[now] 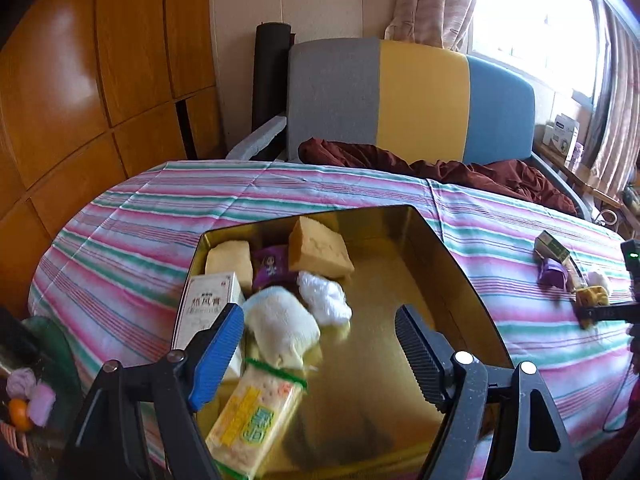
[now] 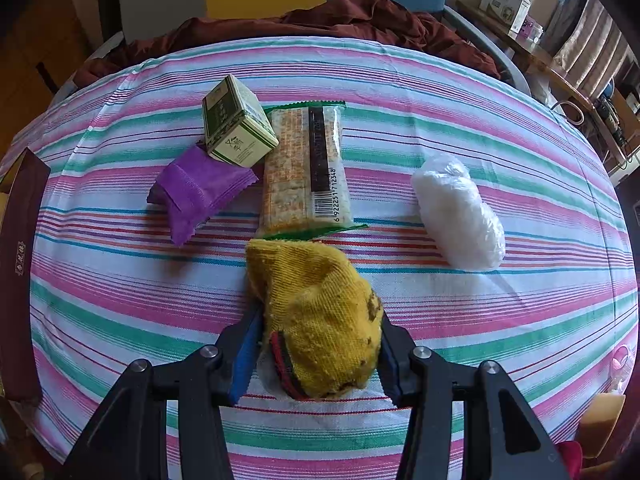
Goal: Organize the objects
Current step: 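Carry the yellow sponge into the gold box and open the left gripper, then lower the yellow sock into the gold box and open the right gripper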
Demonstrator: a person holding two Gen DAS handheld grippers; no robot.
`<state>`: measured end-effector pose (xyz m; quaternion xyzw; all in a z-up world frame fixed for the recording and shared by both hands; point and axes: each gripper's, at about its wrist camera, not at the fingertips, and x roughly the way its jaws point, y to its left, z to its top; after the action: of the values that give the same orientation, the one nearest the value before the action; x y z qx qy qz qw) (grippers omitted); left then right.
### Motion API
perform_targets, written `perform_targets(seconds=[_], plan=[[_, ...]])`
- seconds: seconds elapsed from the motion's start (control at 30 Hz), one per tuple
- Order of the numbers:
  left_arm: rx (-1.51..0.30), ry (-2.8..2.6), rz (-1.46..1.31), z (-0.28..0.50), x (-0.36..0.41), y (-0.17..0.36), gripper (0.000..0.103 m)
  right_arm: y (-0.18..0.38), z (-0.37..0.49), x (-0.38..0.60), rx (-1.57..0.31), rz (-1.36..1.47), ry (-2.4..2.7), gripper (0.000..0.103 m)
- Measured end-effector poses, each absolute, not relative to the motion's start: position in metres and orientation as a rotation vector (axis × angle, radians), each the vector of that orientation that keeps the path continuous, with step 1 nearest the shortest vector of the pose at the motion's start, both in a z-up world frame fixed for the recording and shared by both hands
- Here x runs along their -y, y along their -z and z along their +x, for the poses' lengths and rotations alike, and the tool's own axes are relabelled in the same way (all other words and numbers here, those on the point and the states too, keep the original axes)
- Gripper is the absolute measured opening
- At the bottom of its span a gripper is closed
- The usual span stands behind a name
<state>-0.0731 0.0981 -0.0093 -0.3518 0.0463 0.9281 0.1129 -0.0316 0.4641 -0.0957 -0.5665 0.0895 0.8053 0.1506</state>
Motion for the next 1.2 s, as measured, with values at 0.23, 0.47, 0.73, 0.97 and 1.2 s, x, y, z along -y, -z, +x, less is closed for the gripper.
perform_targets(seconds=[0.23,0.47,0.73,0.97,1.2], plan=[[-0.152,-2.715,-1.021,-0.047,-0.099,0.015,0.079,0.094,-0.028,-0.454,-0.207,-1.613,-2.312,0.05],[-0.154,-2.695,-1.043,-0.034,-0.095,0.022,0.079,0.092,-0.028,-0.437,-0.166,-1.609,-2.306,0.049],[-0.134,-2.679,-1.063,-0.025,-0.088,0.029,0.079,0.096,-0.034,-0.412,-0.117,-1.621,-2.334,0.048],[-0.115,-2.687,-1.065,-0.022,-0.078,0.03,0.079,0.077,-0.018,-0.381,-0.164,-1.654,-2.391,0.047],[-0.082,-2.705,-1.08,-0.025,-0.064,0.03,0.079,0.029,-0.031,-0.325,-0.158,-1.593,-2.613,0.047]])
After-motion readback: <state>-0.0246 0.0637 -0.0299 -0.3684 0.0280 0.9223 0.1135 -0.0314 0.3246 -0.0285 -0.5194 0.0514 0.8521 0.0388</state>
